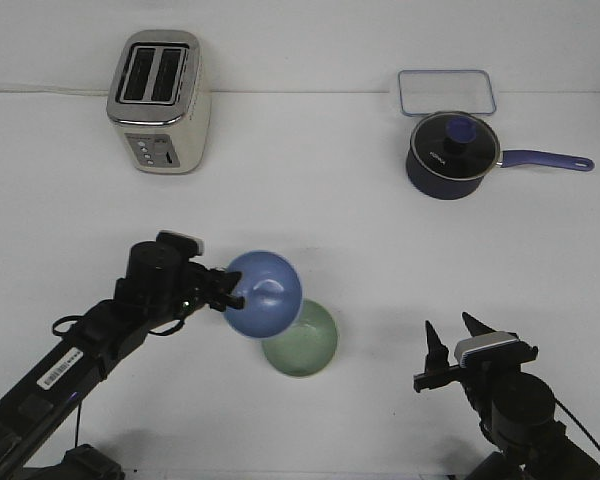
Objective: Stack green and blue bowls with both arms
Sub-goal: 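Lift the blue bowl and lower it onto the green bowl, then open the left gripper and pull it back from the stacked bowls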
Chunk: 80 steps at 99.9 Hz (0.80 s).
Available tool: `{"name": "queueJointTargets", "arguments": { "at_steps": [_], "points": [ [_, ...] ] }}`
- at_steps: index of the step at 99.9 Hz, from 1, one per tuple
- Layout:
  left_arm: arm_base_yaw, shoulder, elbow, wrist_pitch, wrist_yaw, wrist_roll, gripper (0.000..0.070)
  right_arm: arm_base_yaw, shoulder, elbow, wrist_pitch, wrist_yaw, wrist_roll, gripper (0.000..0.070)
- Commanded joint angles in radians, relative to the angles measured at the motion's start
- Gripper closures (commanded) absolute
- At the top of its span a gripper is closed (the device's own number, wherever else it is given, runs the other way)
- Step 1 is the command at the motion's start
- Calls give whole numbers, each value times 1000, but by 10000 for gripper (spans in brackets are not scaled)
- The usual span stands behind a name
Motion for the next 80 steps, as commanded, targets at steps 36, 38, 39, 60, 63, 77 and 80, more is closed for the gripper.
{"name": "queueJointTargets", "arguments": {
  "at_steps": [36,38,39,60,63,77,80],
  "points": [
    [-215,169,14,19,-86,6,687,6,0,4,8,4,10,282],
    [-216,175,14,19,-87,6,687,6,0,4,8,4,10,282],
    [-216,178,14,19,-87,6,685,6,0,4,8,4,10,282],
    [-216,189,15,36,-85,8,284,6,0,4,8,4,10,282],
    [-216,183,16,38,-84,9,271,6,0,4,8,4,10,282],
    [-193,126,33,58,-95,35,273,6,0,4,9,5,10,282],
    [-184,105,37,62,-113,35,273,6,0,4,9,5,10,282]
  ]
}}
